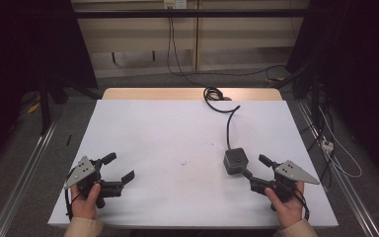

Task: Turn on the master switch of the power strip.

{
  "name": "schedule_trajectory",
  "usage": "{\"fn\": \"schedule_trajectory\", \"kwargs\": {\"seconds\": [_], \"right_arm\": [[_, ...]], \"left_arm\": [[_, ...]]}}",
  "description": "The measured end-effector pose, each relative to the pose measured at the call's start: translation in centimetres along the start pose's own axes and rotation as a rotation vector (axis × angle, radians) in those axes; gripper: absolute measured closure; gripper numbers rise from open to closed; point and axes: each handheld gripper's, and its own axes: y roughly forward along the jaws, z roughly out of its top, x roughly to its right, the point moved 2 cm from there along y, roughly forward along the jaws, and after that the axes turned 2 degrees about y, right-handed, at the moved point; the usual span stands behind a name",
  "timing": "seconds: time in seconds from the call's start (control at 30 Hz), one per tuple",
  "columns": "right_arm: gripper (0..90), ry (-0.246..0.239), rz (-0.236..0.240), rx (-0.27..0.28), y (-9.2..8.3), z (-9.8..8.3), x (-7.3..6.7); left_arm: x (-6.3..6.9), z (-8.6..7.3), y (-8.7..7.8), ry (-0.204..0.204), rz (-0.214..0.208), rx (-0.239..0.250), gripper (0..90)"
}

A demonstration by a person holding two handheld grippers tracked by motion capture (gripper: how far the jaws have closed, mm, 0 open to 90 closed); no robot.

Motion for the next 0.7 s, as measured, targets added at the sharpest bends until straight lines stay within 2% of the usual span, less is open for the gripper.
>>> {"fn": "schedule_trajectory", "kwargs": {"seconds": [0.43, 0.7], "right_arm": [[28.4, -0.002, 0.011, -0.001, 0.01, 0.28, -0.05], [36.7, 0.002, 0.022, -0.013, 0.44, 0.57, -0.08]], "left_arm": [[0.04, -0.04, -0.08, 0.002, -0.007, -0.002, 3.0], [-0.03, -0.14, -0.29, 0.004, -0.007, -0.005, 3.0]]}}
